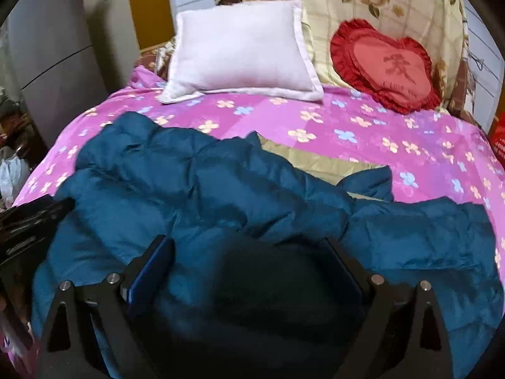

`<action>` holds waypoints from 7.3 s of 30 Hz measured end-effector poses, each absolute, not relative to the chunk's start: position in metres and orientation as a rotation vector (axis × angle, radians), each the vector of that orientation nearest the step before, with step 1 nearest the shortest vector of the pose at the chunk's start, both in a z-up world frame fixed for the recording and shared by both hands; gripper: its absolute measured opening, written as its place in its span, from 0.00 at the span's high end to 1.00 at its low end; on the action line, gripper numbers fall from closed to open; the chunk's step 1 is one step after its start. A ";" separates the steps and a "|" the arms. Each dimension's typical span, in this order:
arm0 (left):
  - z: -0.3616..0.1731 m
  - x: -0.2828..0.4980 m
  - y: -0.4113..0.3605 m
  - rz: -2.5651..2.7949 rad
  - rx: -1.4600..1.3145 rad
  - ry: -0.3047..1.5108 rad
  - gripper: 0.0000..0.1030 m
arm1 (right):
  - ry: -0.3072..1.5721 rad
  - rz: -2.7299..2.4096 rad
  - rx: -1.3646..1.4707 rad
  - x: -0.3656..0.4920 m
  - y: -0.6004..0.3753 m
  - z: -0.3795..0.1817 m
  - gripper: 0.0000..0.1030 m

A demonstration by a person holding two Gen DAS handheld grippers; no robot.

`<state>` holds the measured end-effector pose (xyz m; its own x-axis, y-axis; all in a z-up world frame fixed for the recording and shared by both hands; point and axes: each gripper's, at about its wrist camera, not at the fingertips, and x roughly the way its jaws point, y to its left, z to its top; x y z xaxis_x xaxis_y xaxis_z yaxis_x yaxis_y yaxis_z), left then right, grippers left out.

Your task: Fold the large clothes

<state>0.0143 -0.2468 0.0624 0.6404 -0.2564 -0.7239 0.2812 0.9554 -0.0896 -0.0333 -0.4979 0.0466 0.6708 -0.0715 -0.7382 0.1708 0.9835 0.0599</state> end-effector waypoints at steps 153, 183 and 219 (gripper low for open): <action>0.123 -0.245 -0.122 -0.349 0.114 0.680 0.52 | 0.771 -0.232 0.215 -0.406 -0.459 0.125 0.14; 0.106 -0.300 -0.152 -0.335 0.129 0.640 0.52 | 0.746 -0.287 0.188 -0.405 -0.376 0.072 0.06; 0.111 -0.324 -0.159 -0.328 0.152 0.603 0.52 | 0.684 -0.316 0.162 -0.427 -0.363 0.084 0.01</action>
<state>-0.3245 -0.1593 0.1112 0.7736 -0.2577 -0.5788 0.3458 0.9372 0.0449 -0.4268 -0.3633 0.0841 0.7298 -0.2326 -0.6428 0.3379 0.9402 0.0434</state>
